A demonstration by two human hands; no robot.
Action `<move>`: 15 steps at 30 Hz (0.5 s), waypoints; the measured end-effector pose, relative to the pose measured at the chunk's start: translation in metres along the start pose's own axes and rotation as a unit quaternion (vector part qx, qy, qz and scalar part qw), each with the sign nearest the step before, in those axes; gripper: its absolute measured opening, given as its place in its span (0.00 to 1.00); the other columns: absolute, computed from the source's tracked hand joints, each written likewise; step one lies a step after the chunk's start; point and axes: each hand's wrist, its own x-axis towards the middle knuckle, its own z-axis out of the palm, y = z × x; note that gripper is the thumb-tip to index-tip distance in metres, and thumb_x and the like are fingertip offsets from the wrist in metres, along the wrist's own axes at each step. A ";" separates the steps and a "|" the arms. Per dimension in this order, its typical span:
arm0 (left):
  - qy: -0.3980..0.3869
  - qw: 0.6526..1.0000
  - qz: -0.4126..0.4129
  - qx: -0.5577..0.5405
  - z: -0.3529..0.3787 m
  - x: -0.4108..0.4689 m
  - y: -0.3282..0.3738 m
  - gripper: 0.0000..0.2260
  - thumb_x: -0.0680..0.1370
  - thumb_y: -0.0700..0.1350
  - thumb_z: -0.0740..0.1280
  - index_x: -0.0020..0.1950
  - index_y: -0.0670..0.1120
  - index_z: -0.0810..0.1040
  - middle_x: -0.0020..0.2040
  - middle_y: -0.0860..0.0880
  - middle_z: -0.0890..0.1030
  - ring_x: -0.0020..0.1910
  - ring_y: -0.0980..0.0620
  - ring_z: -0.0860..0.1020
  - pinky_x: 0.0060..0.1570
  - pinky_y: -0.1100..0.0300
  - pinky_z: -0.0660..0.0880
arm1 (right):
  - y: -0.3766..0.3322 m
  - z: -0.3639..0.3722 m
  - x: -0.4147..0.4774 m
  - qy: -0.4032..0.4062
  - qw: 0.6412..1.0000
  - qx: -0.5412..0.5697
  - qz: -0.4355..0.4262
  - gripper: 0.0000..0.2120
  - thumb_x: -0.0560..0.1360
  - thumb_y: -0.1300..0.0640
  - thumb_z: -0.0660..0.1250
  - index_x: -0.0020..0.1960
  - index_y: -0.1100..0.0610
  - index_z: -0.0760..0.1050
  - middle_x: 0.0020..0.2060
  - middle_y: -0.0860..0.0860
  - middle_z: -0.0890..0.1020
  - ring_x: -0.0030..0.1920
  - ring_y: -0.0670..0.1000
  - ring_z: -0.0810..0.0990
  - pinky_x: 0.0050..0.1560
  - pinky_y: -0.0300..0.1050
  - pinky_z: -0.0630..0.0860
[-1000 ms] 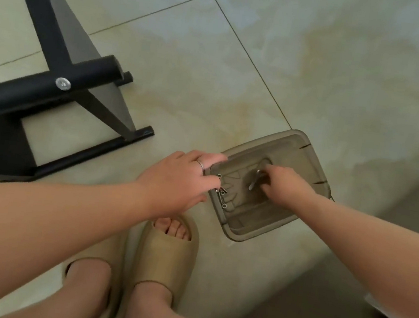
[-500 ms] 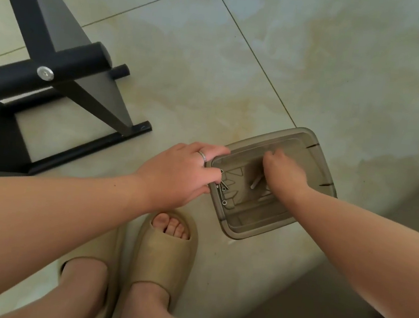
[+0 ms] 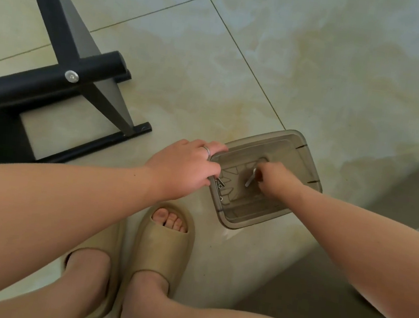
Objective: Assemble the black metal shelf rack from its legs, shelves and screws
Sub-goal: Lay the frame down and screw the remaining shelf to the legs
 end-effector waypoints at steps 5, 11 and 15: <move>-0.003 1.000 0.007 -0.011 0.003 -0.004 -0.005 0.09 0.81 0.51 0.64 0.60 0.56 0.79 0.79 0.53 0.61 0.66 0.48 0.70 0.59 0.53 0.68 | -0.008 0.015 0.001 0.015 0.999 0.040 -0.025 0.11 0.79 0.64 0.63 0.60 0.59 0.75 0.57 0.59 0.80 0.56 0.61 0.79 0.49 0.49 0.75; -0.003 1.000 0.010 -0.006 0.002 -0.005 -0.008 0.10 0.81 0.52 0.64 0.61 0.55 0.79 0.79 0.54 0.60 0.65 0.47 0.70 0.59 0.53 0.68 | -0.027 0.010 -0.001 0.049 0.991 0.021 -0.124 0.08 0.77 0.59 0.66 0.56 0.58 0.76 0.55 0.57 0.80 0.57 0.60 0.78 0.50 0.50 0.74; 0.003 1.000 0.015 -0.006 0.002 -0.006 -0.007 0.10 0.81 0.52 0.64 0.60 0.55 0.80 0.79 0.52 0.62 0.64 0.46 0.72 0.58 0.52 0.70 | -0.051 0.016 -0.003 0.016 0.977 0.055 -0.206 0.12 0.77 0.58 0.69 0.60 0.57 0.80 0.54 0.54 0.82 0.56 0.58 0.79 0.55 0.52 0.76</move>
